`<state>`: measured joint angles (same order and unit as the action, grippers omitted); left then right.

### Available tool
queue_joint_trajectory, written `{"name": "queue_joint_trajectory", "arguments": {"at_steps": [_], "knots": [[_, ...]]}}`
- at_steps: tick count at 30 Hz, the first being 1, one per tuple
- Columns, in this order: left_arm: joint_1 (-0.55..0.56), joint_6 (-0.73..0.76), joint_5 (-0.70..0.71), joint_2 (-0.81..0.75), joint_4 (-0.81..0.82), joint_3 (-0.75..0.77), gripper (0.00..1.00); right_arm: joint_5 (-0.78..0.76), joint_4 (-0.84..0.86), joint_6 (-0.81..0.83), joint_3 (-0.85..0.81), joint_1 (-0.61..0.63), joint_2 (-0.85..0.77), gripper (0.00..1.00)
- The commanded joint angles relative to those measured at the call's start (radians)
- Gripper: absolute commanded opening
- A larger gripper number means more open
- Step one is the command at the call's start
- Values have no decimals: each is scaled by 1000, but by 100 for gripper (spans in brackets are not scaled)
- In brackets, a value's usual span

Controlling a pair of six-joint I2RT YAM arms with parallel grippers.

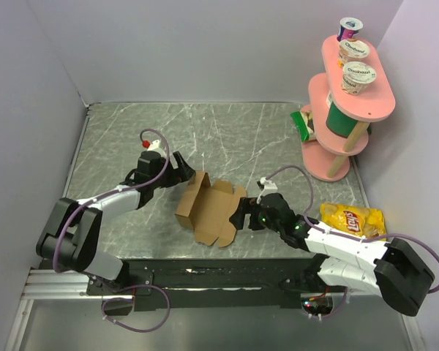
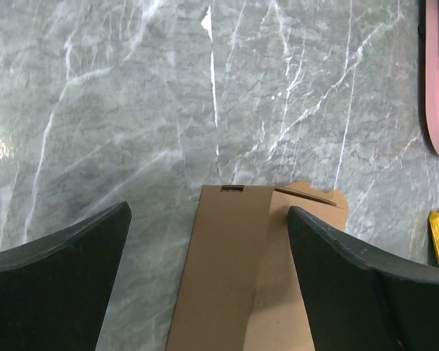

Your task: Fold the paper box

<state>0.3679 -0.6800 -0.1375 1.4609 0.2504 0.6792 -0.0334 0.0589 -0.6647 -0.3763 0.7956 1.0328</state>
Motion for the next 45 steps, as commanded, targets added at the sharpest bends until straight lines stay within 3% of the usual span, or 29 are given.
{"name": "queue_joint_trajectory", "arguments": {"at_steps": [1,20,35,45], "knots": [[11,28,-13,16,70,46,95,3,39,-12,-16,-6,21,96],[83,57,18,113,76,102,95,12,41,-4,-32,-6,55,96],[207,186,338,177,-79,161,96,0,32,-9,-30,-7,55,95],[321,283,536,188,-76,123,97,-11,28,-13,-23,-6,44,95]]}}
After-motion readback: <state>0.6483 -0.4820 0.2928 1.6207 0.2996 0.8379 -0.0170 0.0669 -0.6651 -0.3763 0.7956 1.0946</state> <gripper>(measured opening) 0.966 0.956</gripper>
